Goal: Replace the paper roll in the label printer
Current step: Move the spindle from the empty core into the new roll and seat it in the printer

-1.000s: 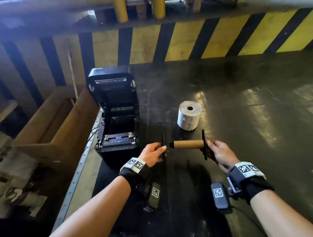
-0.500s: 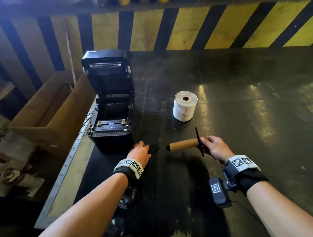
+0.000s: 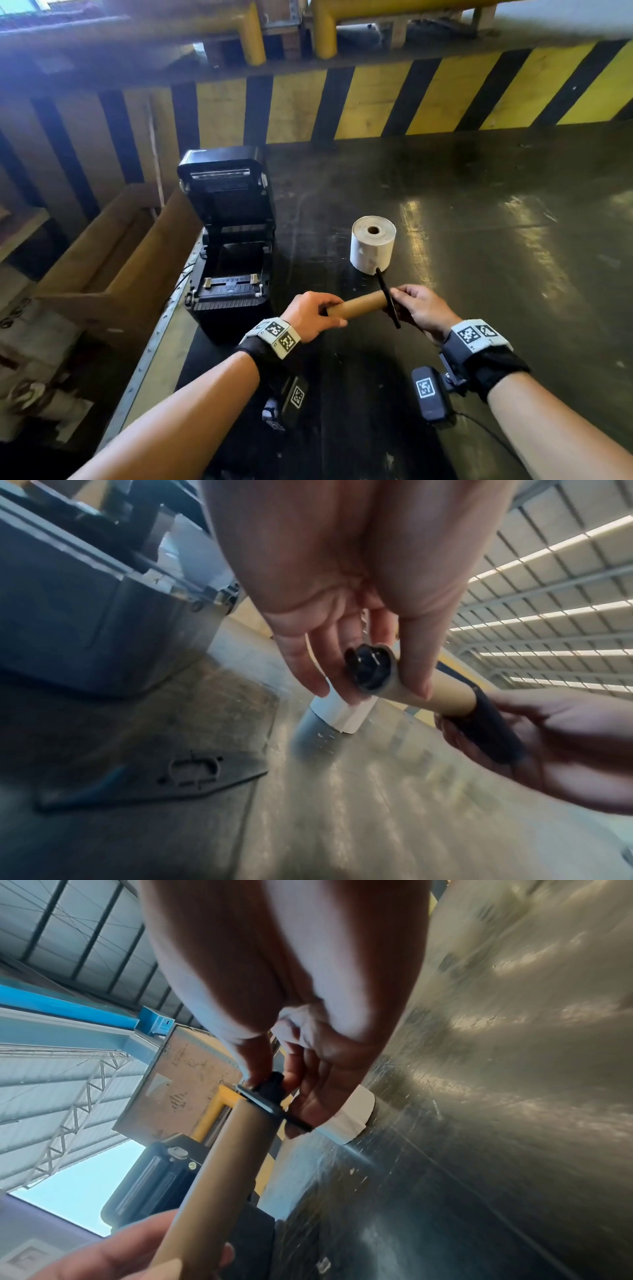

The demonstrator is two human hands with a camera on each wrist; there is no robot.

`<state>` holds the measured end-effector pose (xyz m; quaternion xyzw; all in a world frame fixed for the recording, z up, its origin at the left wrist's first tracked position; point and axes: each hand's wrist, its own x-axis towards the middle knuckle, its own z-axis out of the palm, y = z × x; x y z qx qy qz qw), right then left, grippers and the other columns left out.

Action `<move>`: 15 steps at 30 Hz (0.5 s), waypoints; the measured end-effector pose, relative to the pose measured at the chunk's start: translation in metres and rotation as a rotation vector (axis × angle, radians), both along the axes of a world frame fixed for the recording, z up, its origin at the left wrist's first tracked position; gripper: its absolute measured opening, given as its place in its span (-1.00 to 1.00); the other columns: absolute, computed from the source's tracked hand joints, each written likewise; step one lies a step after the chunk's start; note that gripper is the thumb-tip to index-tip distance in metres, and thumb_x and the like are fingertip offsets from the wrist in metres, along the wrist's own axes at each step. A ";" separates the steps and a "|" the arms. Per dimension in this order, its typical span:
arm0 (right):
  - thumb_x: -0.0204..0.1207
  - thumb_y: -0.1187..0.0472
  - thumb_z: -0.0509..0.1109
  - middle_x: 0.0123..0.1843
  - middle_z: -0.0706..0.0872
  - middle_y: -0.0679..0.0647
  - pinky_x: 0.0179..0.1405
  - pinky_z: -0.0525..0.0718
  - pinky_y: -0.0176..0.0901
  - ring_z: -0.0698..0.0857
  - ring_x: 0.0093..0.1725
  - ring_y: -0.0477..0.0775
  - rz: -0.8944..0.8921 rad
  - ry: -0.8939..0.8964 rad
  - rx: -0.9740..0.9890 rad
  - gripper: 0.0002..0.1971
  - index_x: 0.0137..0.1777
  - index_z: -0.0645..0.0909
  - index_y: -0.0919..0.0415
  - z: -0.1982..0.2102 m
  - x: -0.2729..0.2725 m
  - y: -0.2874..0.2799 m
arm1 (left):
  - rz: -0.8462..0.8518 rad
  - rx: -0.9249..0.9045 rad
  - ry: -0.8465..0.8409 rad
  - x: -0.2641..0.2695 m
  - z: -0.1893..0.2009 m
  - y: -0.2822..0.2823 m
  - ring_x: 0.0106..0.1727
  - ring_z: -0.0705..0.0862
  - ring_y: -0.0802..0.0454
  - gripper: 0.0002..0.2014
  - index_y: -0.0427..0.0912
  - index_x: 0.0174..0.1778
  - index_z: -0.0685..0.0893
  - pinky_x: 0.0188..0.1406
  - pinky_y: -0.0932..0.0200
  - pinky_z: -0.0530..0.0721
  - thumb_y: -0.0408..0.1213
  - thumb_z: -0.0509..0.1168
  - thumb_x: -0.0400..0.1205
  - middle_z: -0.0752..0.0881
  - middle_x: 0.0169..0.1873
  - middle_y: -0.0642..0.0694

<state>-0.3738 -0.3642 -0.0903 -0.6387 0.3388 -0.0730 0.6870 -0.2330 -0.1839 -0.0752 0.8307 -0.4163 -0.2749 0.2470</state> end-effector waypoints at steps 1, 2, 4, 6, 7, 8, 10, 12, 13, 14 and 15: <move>0.61 0.27 0.24 -0.23 0.70 0.21 -0.18 0.63 -0.16 0.66 -0.25 0.08 -0.011 -0.002 -0.006 -0.85 -0.16 0.61 0.23 0.000 -0.001 -0.003 | 0.008 -0.007 -0.021 0.001 -0.001 0.000 0.01 0.64 0.15 -0.55 -0.07 0.32 0.65 0.05 0.28 0.56 -0.12 0.46 0.50 0.76 0.10 -0.05; 0.60 0.27 0.25 -0.23 0.70 0.23 -0.16 0.62 -0.14 0.66 -0.25 0.09 -0.030 0.009 -0.017 -0.84 -0.16 0.61 0.25 -0.002 -0.005 -0.007 | 0.014 0.001 -0.027 0.002 -0.003 0.002 0.01 0.64 0.15 -0.55 -0.06 0.32 0.65 0.03 0.28 0.55 -0.12 0.46 0.50 0.75 0.09 -0.04; 0.60 0.27 0.24 -0.25 0.70 0.26 -0.18 0.63 -0.15 0.66 -0.29 0.10 -0.083 0.032 -0.043 -0.82 -0.17 0.62 0.29 -0.006 -0.014 -0.020 | 0.041 0.041 -0.036 0.008 -0.009 0.009 -0.01 0.65 0.14 -0.55 -0.03 0.30 0.66 -0.03 0.31 0.52 -0.11 0.47 0.48 0.74 0.02 0.01; 0.61 0.27 0.23 -0.28 0.71 0.26 -0.25 0.67 -0.21 0.69 -0.39 0.02 -0.141 0.072 -0.050 -0.78 -0.23 0.62 0.31 -0.013 -0.029 -0.038 | 0.093 0.096 -0.040 0.015 -0.017 0.020 -0.03 0.69 0.10 -0.56 0.00 0.26 0.69 -0.16 0.37 0.50 -0.08 0.49 0.45 0.72 -0.05 0.06; 0.61 0.25 0.24 -0.27 0.71 0.28 -0.24 0.68 -0.19 0.70 -0.44 -0.03 -0.165 0.106 -0.070 -0.75 -0.28 0.62 0.29 -0.017 -0.036 -0.045 | 0.117 0.122 -0.038 0.018 -0.022 0.026 -0.04 0.69 0.09 -0.57 0.01 0.24 0.70 -0.23 0.40 0.50 -0.07 0.50 0.44 0.73 -0.05 0.07; 0.60 0.22 0.25 -0.26 0.72 0.30 -0.22 0.70 -0.15 0.71 -0.47 -0.04 -0.180 0.158 -0.098 -0.73 -0.32 0.61 0.26 -0.022 -0.042 -0.052 | 0.135 0.148 -0.035 0.019 -0.025 0.030 -0.06 0.69 0.10 -0.58 0.01 0.22 0.71 -0.27 0.41 0.50 -0.07 0.50 0.44 0.74 -0.05 0.06; 0.59 0.17 0.27 -0.30 0.73 0.31 -0.30 0.70 -0.14 0.70 -0.52 -0.04 -0.170 0.265 -0.151 -0.71 -0.36 0.59 0.23 -0.034 -0.056 -0.065 | 0.142 0.185 -0.041 0.018 -0.032 0.034 -0.08 0.65 0.12 -0.59 0.00 0.20 0.72 -0.24 0.39 0.48 -0.08 0.51 0.43 0.72 -0.06 0.05; 0.54 0.10 0.32 -0.29 0.74 0.44 -0.28 0.64 -0.01 0.68 -0.41 0.13 -0.114 0.363 -0.198 -0.67 -0.42 0.61 0.24 -0.057 -0.063 -0.076 | 0.117 0.205 -0.057 0.012 -0.039 0.033 -0.07 0.63 0.12 -0.61 -0.03 0.20 0.72 -0.14 0.35 0.47 -0.10 0.50 0.44 0.72 -0.03 0.01; 0.52 0.05 0.33 -0.29 0.73 0.46 -0.24 0.57 0.05 0.64 -0.35 0.20 -0.071 0.415 -0.219 -0.63 -0.45 0.62 0.26 -0.062 -0.063 -0.076 | 0.101 0.211 -0.066 0.007 -0.041 0.032 -0.04 0.64 0.11 -0.61 -0.04 0.20 0.72 -0.10 0.33 0.48 -0.10 0.50 0.44 0.73 0.01 -0.02; 0.51 0.02 0.33 -0.34 0.70 0.40 -0.24 0.52 0.03 0.59 -0.35 0.20 -0.034 0.453 -0.255 -0.61 -0.46 0.62 0.25 -0.062 -0.062 -0.071 | 0.091 0.220 -0.069 0.004 -0.045 0.030 -0.01 0.65 0.08 -0.60 -0.05 0.21 0.72 -0.07 0.31 0.49 -0.10 0.50 0.45 0.74 0.04 -0.04; 0.53 0.03 0.31 -0.41 0.65 0.30 -0.29 0.49 -0.07 0.55 -0.40 0.16 -0.008 0.473 -0.282 -0.63 -0.44 0.61 0.23 -0.062 -0.062 -0.066 | 0.087 0.232 -0.068 0.002 -0.048 0.029 0.00 0.65 0.07 -0.59 -0.05 0.21 0.71 -0.05 0.29 0.51 -0.10 0.50 0.45 0.74 0.06 -0.06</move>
